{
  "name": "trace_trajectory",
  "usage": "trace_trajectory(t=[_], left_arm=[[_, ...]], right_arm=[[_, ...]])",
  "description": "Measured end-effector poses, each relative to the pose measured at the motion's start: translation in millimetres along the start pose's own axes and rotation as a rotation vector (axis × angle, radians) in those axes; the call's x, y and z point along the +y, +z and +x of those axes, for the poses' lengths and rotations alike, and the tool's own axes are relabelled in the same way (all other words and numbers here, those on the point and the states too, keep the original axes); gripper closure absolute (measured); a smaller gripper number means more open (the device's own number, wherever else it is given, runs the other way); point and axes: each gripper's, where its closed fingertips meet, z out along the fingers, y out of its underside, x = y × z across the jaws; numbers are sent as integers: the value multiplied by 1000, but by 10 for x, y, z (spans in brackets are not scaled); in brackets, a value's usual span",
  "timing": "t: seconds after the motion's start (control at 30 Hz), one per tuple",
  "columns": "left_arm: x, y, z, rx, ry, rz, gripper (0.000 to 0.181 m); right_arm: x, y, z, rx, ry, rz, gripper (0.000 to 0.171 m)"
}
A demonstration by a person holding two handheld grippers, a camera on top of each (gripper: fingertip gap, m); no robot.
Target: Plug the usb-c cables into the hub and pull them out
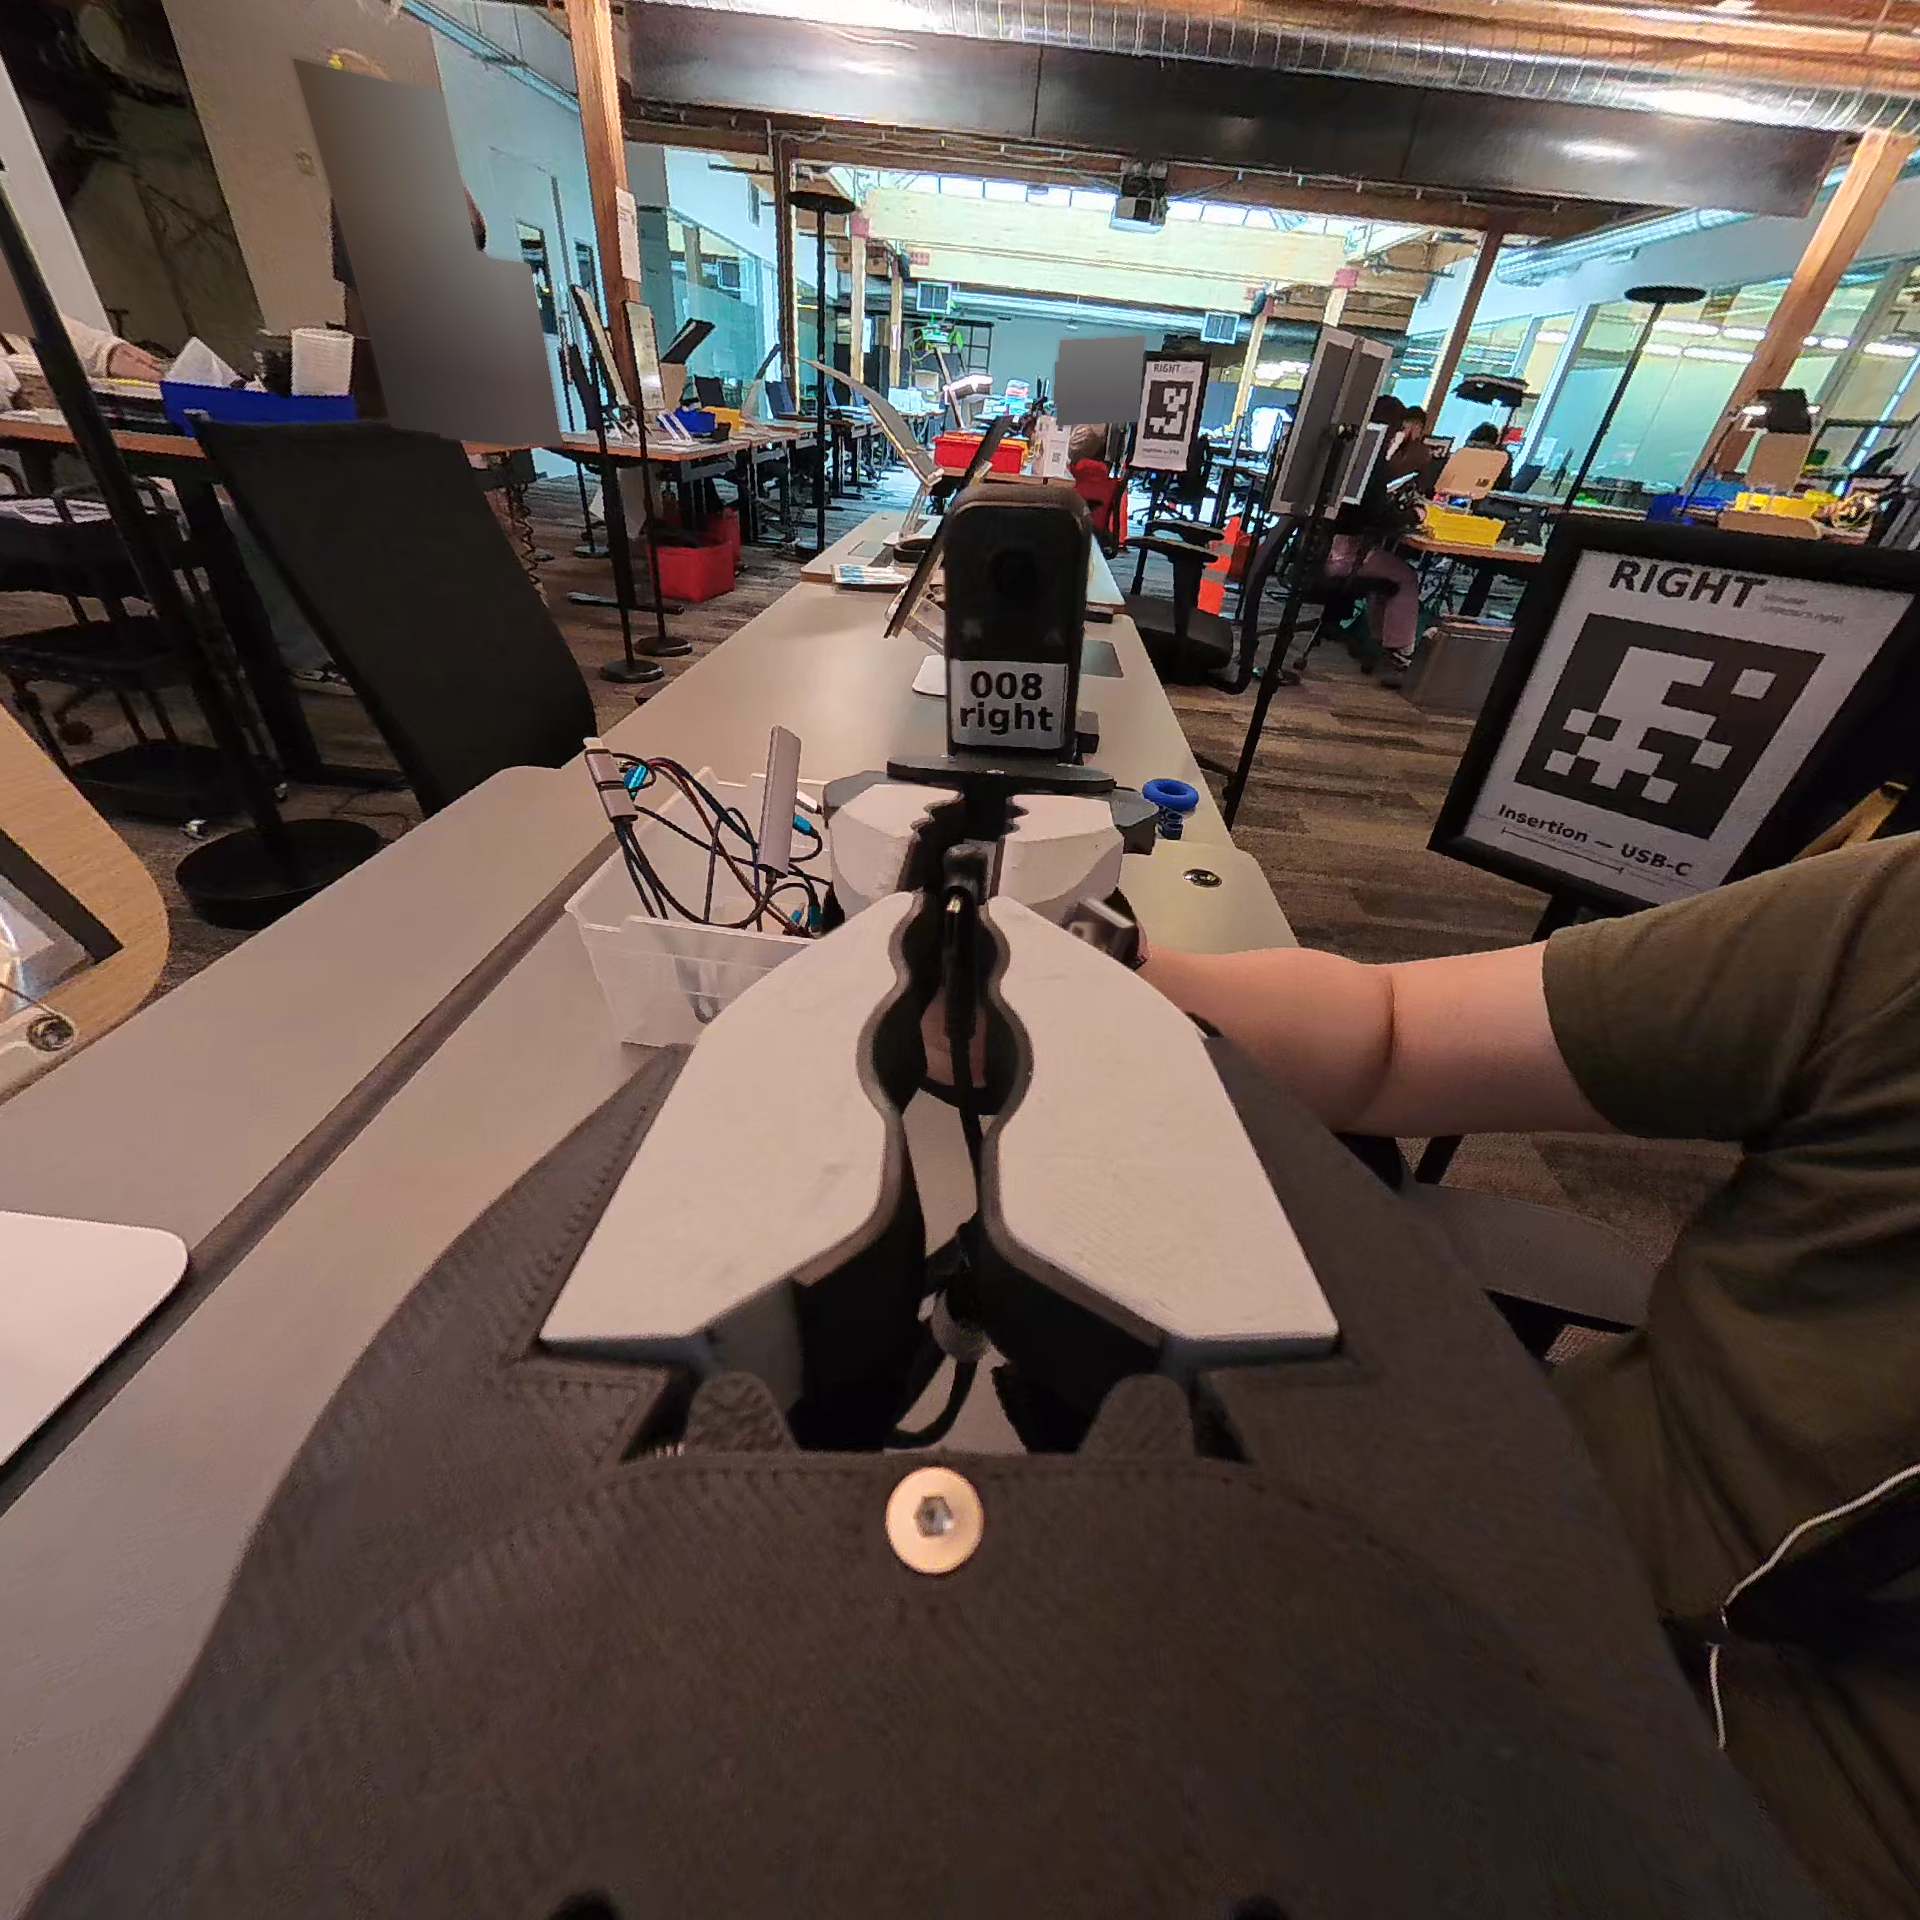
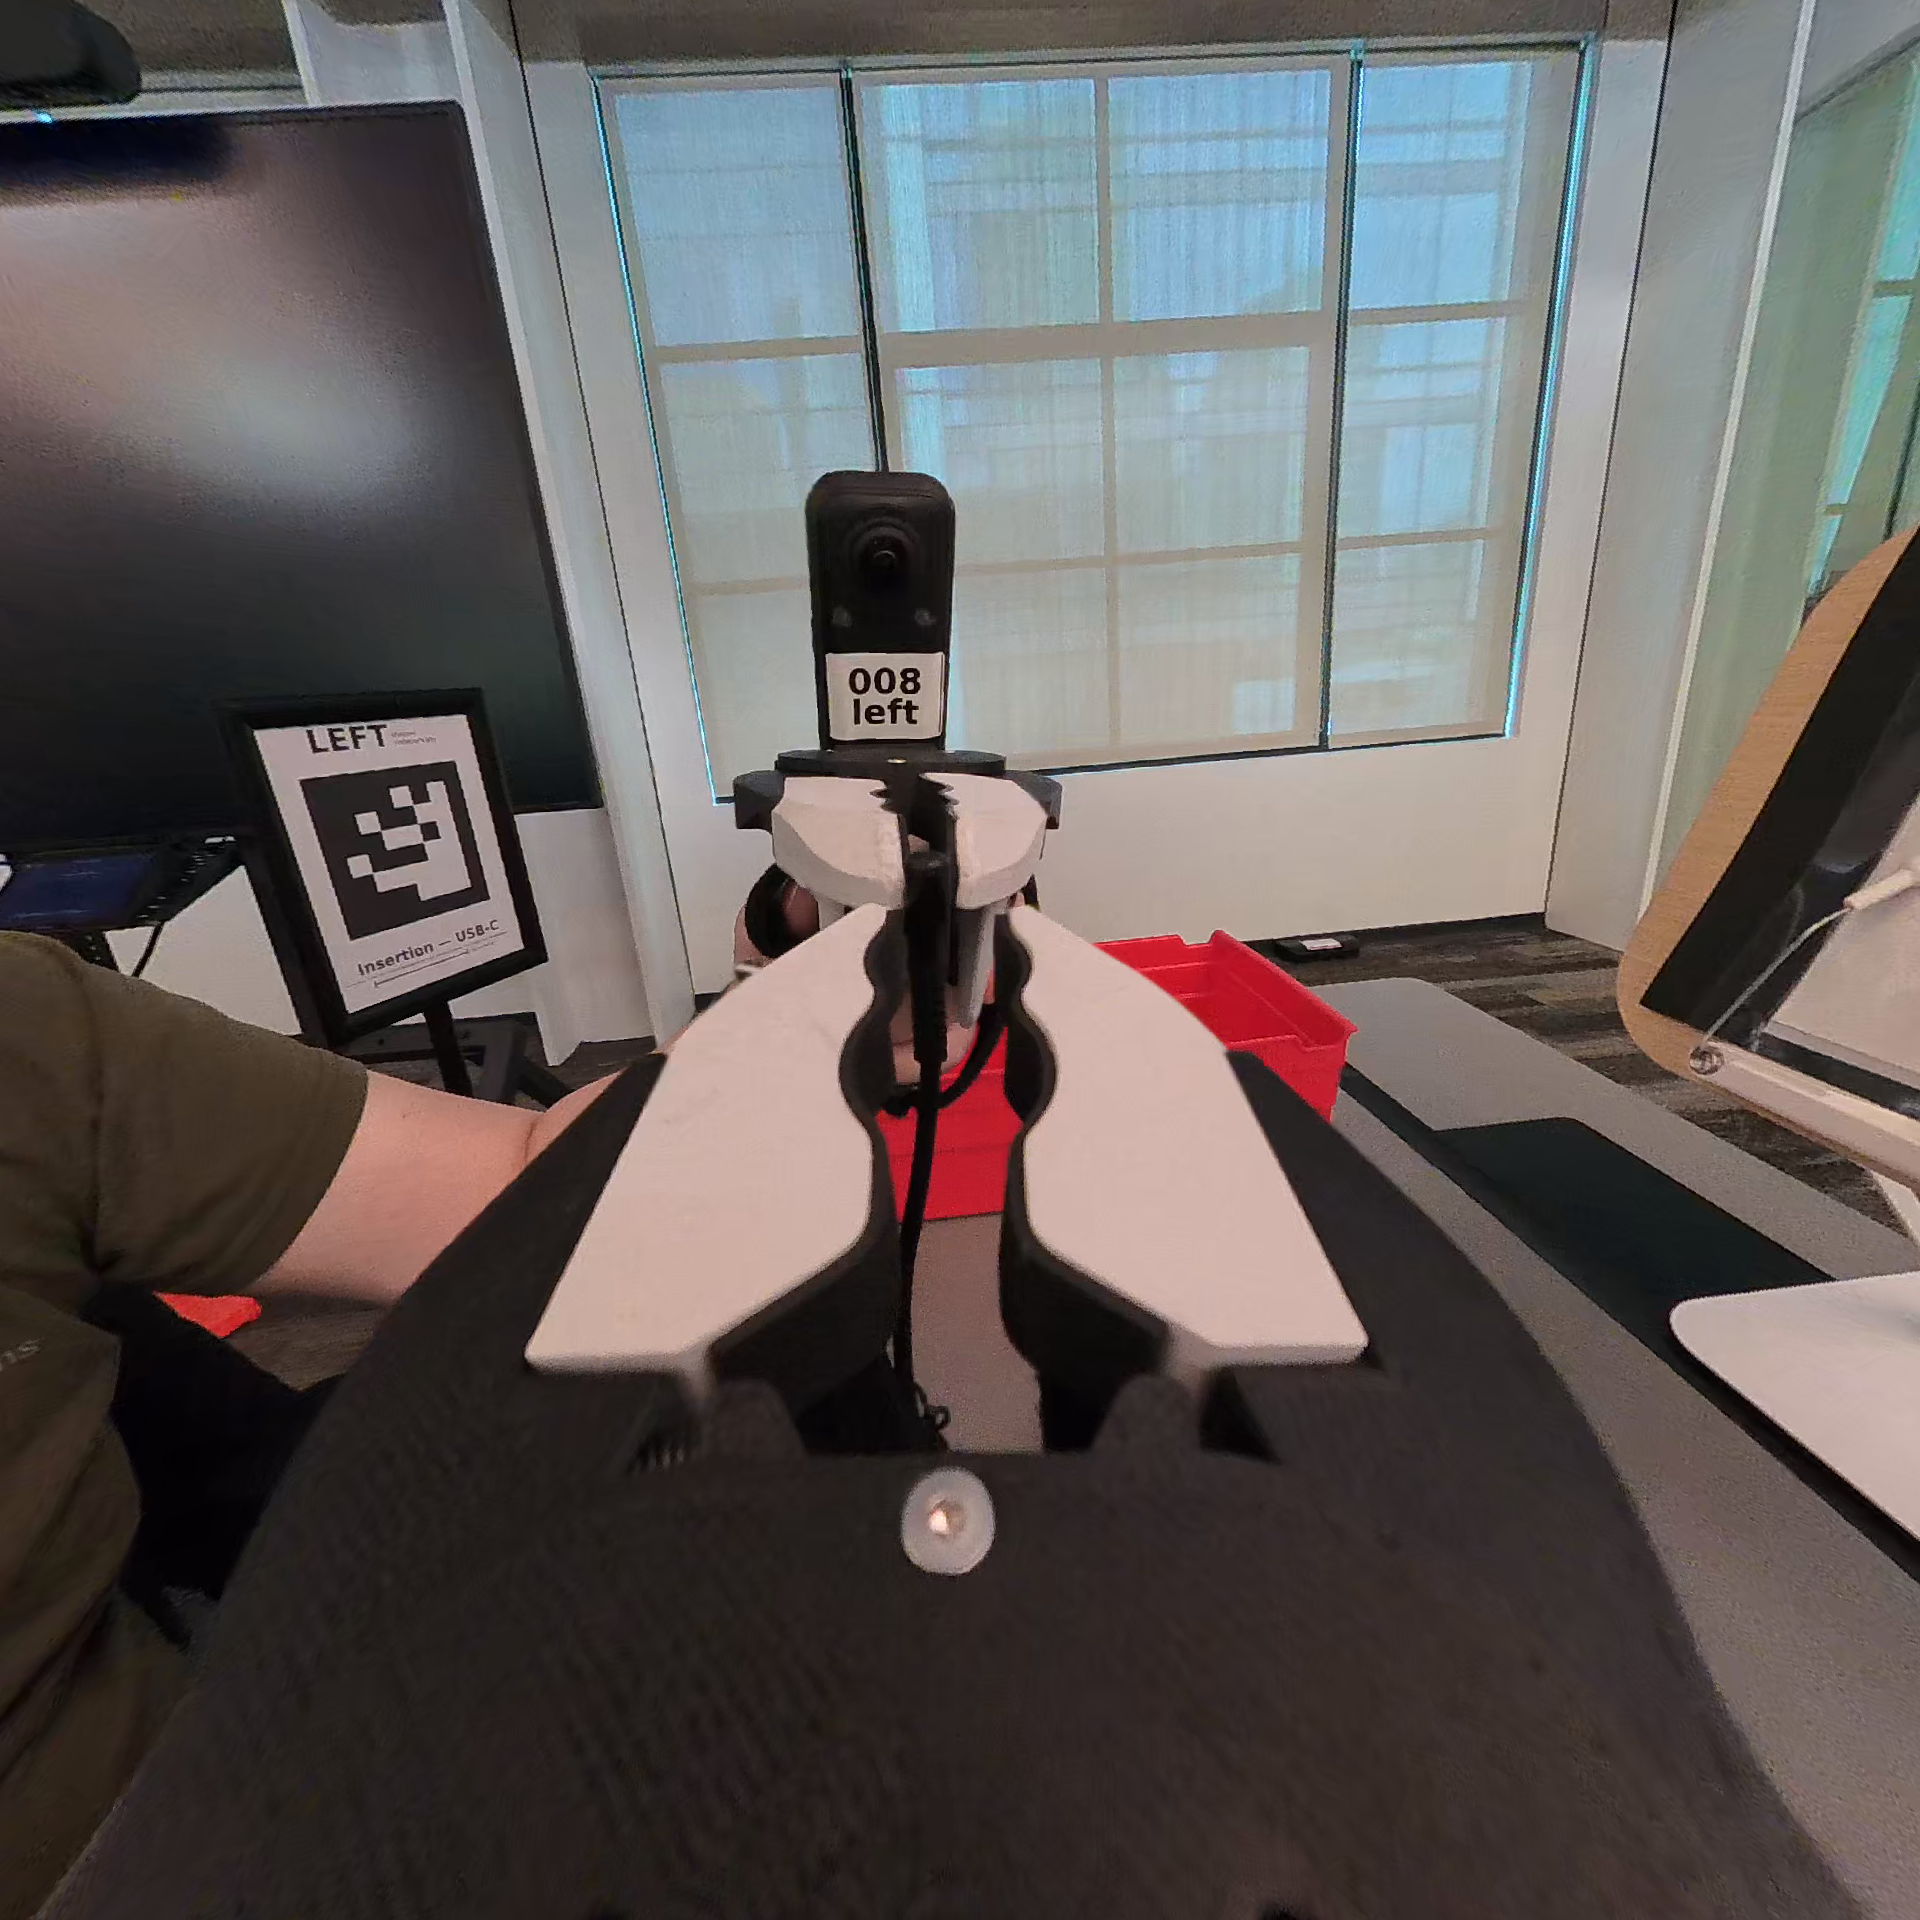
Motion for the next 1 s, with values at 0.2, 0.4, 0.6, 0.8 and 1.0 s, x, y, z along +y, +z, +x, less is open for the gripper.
trace_trajectory(t=[0.2, 0.4, 0.6, 0.8, 1.0], left_arm=[[42, 4, -7, 8, -15, -24, 176], [56, -53, -16, 5, -12, -54, 179], [46, -45, -22, 1, -18, -52, 180], [72, -19, -53, -23, -5, -59, 180], [66, -10, -55, -16, -25, -49, 180]], right_arm=[[46, 3, -27, -30, 15, -28, 163], [68, 5, -23, -48, 45, -25, 163], [47, 1, -18, -68, 94, 2, 161], [32, 0, 20, -51, 130, 25, 162], [27, -6, 26, -38, 103, 8, 163]])
